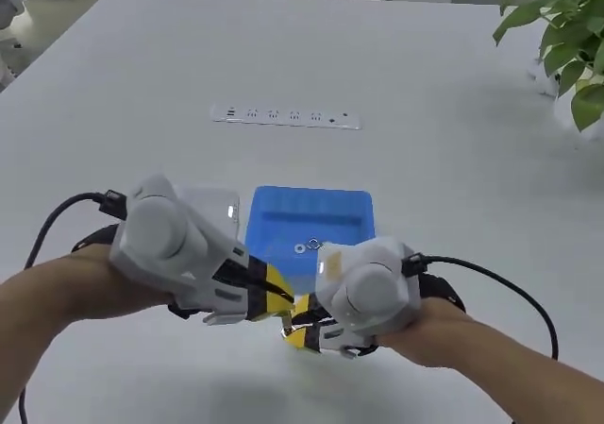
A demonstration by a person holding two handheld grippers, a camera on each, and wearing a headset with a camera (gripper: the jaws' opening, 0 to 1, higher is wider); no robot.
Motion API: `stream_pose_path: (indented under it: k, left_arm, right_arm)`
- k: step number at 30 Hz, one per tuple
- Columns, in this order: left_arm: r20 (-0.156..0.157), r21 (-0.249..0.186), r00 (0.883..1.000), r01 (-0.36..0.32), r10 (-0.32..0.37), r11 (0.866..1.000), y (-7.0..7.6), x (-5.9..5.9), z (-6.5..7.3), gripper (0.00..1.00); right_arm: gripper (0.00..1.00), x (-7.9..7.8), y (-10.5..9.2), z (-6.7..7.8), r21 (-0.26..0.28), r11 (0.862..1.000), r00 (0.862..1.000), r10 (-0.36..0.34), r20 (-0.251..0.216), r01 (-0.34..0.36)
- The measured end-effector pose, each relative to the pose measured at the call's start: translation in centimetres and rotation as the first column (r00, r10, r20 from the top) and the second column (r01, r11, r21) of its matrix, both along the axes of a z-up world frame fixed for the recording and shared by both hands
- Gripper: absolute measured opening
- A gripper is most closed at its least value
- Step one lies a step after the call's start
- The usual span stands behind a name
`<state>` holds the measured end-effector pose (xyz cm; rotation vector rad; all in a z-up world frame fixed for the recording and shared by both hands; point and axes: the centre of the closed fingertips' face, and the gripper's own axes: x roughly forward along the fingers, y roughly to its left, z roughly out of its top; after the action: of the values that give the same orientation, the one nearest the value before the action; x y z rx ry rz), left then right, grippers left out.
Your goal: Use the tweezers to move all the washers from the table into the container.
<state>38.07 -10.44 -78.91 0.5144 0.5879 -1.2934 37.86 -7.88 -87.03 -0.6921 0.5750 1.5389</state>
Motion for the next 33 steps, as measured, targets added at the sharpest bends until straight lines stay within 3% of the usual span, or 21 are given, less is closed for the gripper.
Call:
stream_pose_path:
  k: [23, 33]
  left_arm:
    - [0.008, 0.006, 1.0, 0.001, -0.001, 1.0, -0.1, 0.2, 0.0, 0.06]
    - [0.025, -0.002, 1.0, -0.001, 0.001, 1.0, 0.0, 0.2, 1.1, 0.06]
  right_arm:
    - [0.1, -0.1, 0.0, 0.0, -0.004, 1.0, 1.0, -0.004, -0.013, 0.004]
    - [0.1, -0.1, 0.2, 1.1, 0.001, 1.0, 1.0, 0.007, 0.005, -0.007]
